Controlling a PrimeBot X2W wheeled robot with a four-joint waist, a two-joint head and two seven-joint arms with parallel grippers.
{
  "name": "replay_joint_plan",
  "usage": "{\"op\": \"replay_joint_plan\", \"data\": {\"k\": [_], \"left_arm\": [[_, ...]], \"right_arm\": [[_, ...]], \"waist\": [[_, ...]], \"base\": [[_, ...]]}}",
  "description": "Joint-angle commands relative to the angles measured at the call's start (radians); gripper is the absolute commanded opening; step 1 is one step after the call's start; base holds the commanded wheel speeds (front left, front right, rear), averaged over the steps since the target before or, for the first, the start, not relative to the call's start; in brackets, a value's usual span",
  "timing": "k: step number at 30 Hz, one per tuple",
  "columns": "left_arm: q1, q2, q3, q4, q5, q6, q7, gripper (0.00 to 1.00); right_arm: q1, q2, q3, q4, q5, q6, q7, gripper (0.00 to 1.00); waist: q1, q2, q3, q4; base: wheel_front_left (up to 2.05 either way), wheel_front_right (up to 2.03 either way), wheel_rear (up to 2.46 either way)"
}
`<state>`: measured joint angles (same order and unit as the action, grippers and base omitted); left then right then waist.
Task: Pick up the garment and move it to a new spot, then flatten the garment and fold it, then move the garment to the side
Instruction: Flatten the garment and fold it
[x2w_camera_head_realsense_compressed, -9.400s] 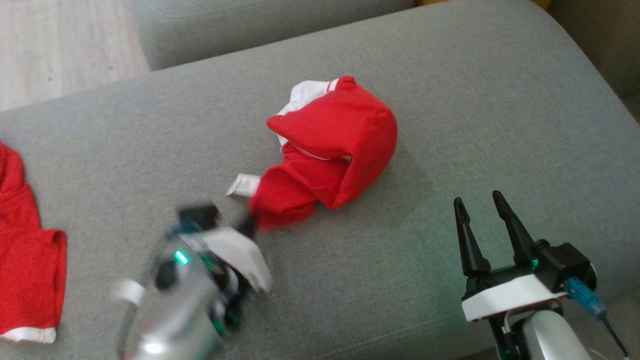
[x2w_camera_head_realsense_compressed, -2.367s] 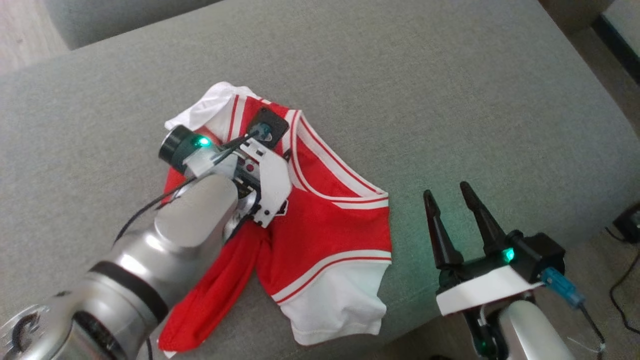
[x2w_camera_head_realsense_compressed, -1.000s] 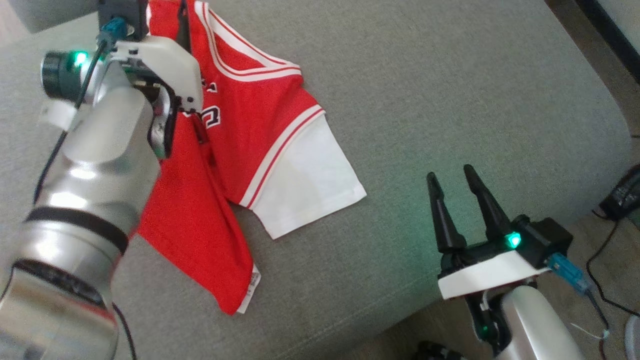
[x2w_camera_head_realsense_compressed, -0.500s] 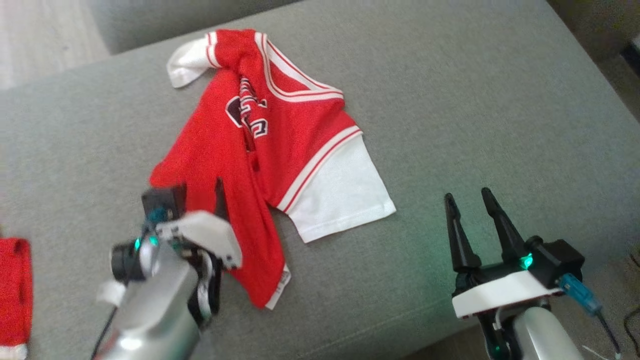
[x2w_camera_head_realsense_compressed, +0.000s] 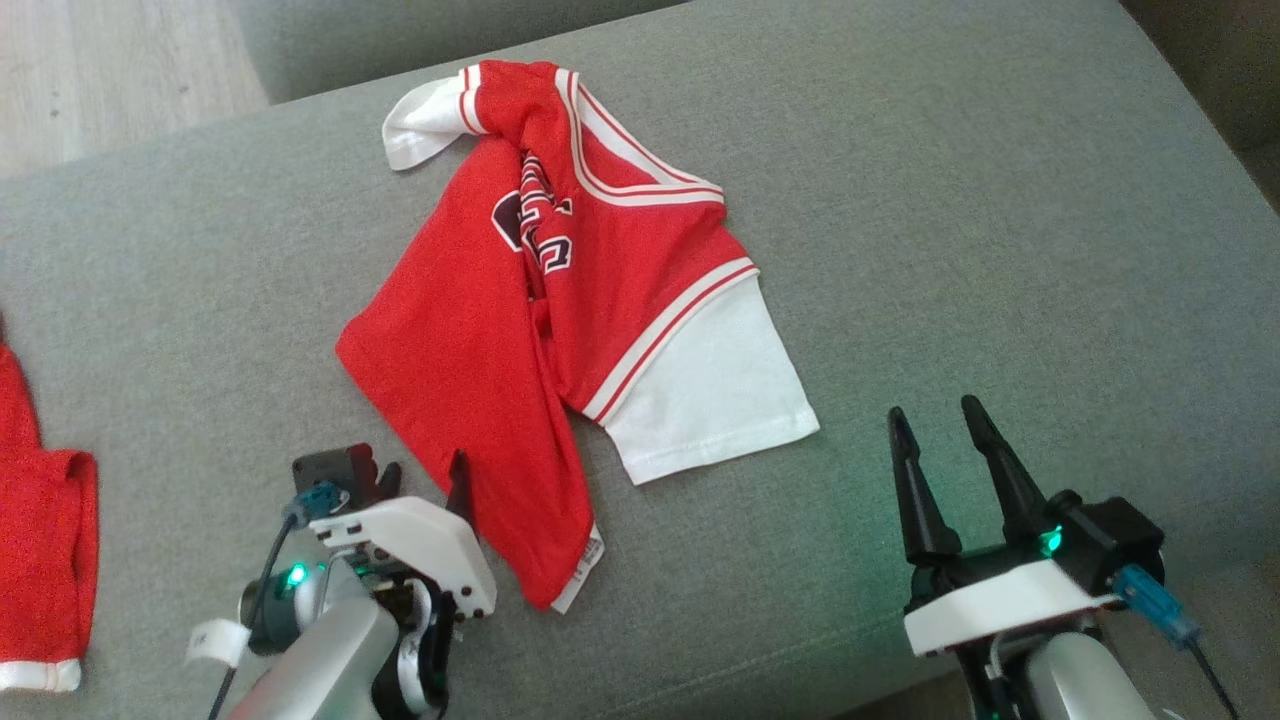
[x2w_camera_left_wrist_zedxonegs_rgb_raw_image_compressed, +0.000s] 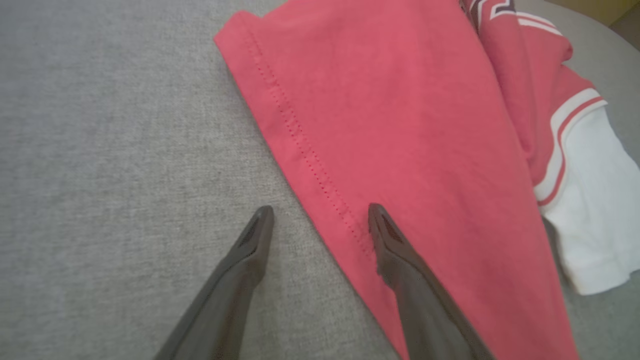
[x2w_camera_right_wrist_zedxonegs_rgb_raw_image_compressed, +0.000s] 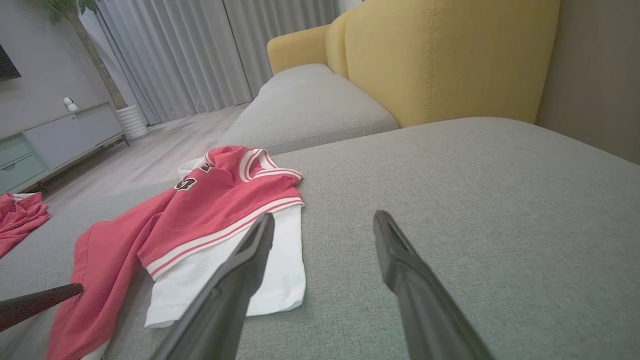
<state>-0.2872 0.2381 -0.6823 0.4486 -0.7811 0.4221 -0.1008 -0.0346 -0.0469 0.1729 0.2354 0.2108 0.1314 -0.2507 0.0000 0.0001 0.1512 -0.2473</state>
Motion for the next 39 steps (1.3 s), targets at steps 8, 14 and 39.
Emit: {"op": "replay_joint_plan", "data": {"k": [8, 14, 39], "left_arm": [[-0.006, 0.007, -0.002, -0.01, -0.02, -0.023, 0.052, 1.0], [-0.012, 0.005, -0.016, -0.002, -0.012, -0.052, 0.029, 0.0], [0.015, 0.116, 0.095, -0.062, 0.049, 0.087, -0.128, 1.0]], "right_arm": [[-0.028, -0.003, 0.031, -0.027, -0.001, -0.001, -0.011, 1.0], [-0.026, -0.003, 0.028, -0.024, -0.004, -0.001, -0.011, 1.0], [0.004, -0.003, 0.019, -0.022, -0.023, -0.001, -0.011, 1.0]], "waist": [[0.0, -0.0001, 0.006, -0.018], [0.0, -0.0001, 0.0, -0.021], [0.0, -0.0001, -0.059, 0.063]], "base": [[0.0, 0.0, 0.0], [0.0, 0.0, 0.0], [0.0, 0.0, 0.0]]}}
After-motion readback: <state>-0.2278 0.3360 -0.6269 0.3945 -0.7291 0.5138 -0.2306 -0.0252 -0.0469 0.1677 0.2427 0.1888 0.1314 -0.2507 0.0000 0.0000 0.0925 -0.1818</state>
